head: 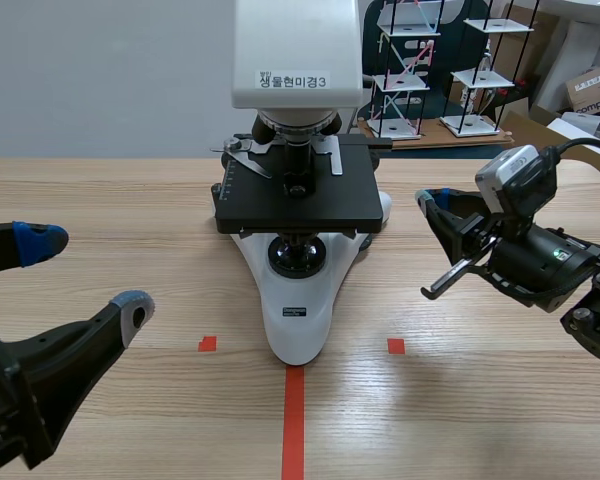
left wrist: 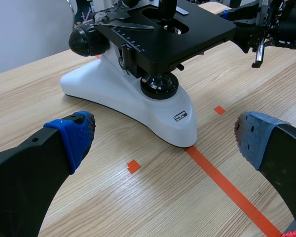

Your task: Return to the home posture

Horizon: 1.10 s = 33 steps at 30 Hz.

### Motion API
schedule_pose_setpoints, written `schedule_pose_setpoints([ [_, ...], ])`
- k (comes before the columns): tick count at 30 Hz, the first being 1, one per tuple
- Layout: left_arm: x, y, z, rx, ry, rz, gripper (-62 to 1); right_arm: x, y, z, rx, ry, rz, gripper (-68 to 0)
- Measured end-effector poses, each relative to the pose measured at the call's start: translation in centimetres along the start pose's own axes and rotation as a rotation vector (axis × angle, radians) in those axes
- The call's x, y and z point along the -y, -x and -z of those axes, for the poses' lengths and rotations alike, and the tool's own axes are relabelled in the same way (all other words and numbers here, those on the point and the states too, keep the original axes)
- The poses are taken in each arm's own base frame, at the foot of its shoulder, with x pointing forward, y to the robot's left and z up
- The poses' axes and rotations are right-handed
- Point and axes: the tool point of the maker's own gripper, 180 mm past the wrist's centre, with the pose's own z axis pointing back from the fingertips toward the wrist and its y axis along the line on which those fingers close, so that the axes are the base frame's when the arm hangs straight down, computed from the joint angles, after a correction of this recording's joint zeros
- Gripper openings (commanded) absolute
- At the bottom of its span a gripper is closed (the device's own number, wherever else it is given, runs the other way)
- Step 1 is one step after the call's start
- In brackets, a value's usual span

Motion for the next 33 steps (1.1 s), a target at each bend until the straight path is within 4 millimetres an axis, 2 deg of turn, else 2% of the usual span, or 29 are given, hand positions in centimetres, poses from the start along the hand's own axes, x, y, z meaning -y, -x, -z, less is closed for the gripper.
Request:
schedule_pose_setpoints([
  [27, 0.0, 0.0, 0.0, 0.000, 0.000, 0.000, -1.1, 0.0, 0.0, 0.0, 0.000, 0.000, 0.000, -67.4],
  [30, 0.0, 0.0, 0.0, 0.000, 0.000, 0.000, -1.1, 0.0, 0.1, -0.3, 0.003, 0.014, -0.008, -62.7],
  [33, 0.0, 0.0, 0.0, 0.000, 0.000, 0.000, -1.1, -0.1, 0.1, -1.6, 0.041, 0.069, -0.036, -60.9],
])
